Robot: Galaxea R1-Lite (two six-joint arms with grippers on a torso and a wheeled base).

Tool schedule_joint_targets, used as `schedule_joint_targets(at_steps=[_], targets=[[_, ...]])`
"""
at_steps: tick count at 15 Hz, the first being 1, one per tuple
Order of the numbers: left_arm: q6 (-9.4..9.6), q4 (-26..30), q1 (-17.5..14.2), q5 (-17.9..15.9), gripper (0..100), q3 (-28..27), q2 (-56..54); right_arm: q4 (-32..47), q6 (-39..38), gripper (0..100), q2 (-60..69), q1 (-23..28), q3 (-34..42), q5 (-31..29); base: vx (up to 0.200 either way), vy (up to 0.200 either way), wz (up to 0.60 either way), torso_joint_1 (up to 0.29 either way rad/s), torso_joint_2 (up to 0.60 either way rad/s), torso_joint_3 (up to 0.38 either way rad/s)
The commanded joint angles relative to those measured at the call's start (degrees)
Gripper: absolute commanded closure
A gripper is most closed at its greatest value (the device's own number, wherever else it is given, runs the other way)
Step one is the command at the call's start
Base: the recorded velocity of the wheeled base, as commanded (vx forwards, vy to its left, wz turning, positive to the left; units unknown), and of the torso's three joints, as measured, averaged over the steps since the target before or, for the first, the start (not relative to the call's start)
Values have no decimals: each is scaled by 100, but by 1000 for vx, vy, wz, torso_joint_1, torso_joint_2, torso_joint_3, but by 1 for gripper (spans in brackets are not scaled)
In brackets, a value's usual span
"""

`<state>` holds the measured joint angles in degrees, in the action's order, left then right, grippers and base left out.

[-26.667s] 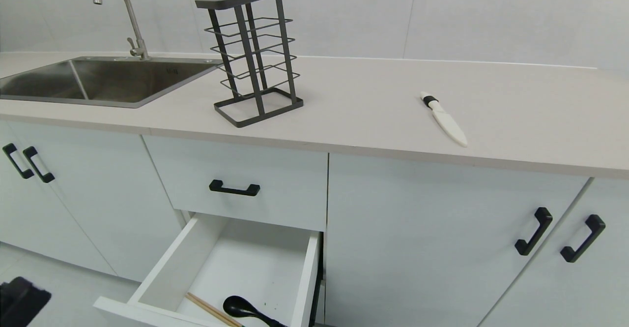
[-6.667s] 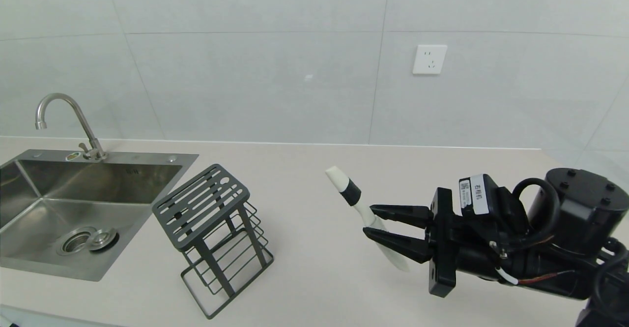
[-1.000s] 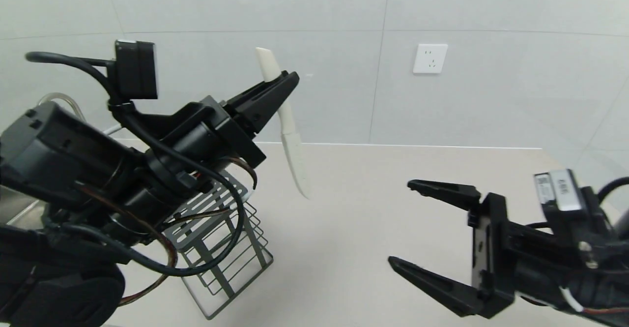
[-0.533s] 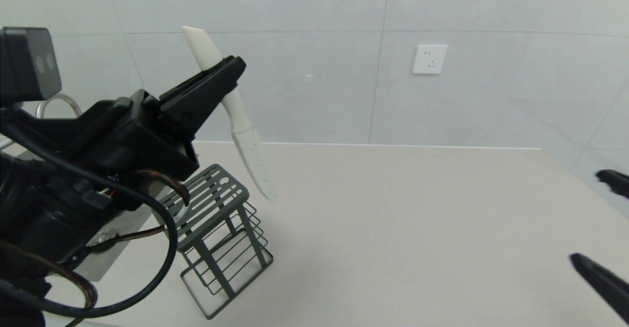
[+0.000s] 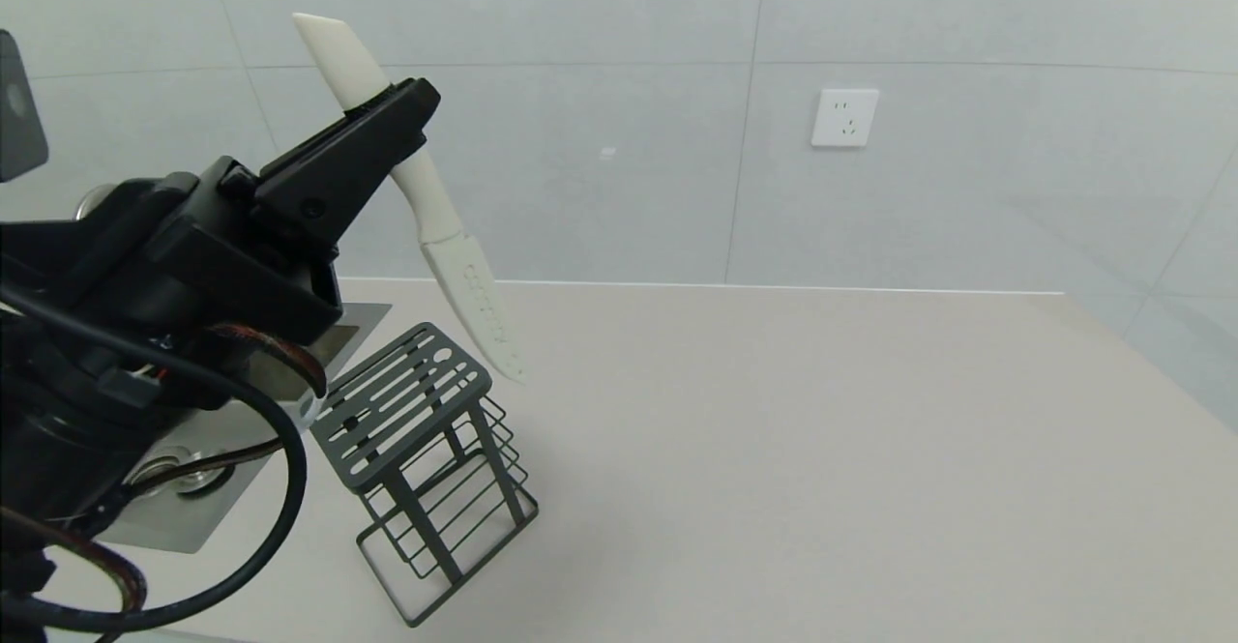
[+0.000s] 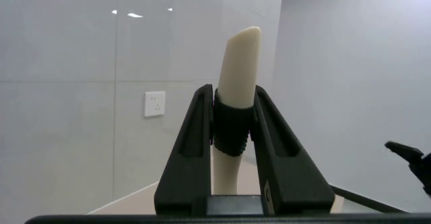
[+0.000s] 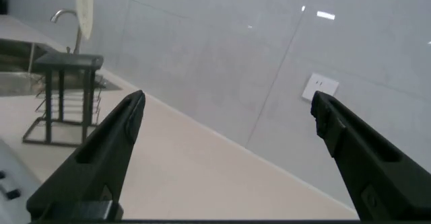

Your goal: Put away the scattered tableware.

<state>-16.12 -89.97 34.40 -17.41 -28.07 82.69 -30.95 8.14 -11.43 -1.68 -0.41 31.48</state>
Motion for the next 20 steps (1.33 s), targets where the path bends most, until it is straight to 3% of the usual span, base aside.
schedule_joint_targets(at_steps=[1, 2, 3, 4, 6, 9, 12, 15, 20], targets=[[-6, -3, -4, 1, 100, 4, -51, 863, -6, 0, 1143, 177, 41, -221, 0, 0, 0, 0, 0, 0], [-6, -3, -4, 1, 100, -5, -51, 1100, -50, 0, 1143, 177, 41, -572, 0, 0, 0, 0, 0, 0], [-6, -3, -4, 9, 100, -40, -51, 2172, -182, 0, 1143, 177, 41, -1399, 0, 0, 0, 0, 0, 0], [-6, -3, -4, 9, 100, -58, -69, 2770, -278, 0, 1143, 177, 41, -1847, 0, 0, 0, 0, 0, 0], [-14, -3, -188, 9, 100, 4, -174, 3113, -832, 0, 1135, 177, 33, -2998, 0, 0, 0, 0, 0, 0], [-14, -3, -302, 1, 100, 39, -157, 3122, -893, 0, 1143, 177, 33, -3042, 0, 0, 0, 0, 0, 0], [-6, -3, -302, 1, 100, 83, -209, 3130, -902, 0, 1143, 177, 24, -3042, 0, 0, 0, 0, 0, 0], [-6, -3, -302, -8, 100, 391, -368, 3130, -902, 0, 1135, 177, 24, -3042, 0, 0, 600, 2, 1, -2], [12, -3, -241, -17, 100, 531, -429, 3122, -902, 0, 1135, 177, 33, -3033, 0, 0, 0, 0, 0, 0]])
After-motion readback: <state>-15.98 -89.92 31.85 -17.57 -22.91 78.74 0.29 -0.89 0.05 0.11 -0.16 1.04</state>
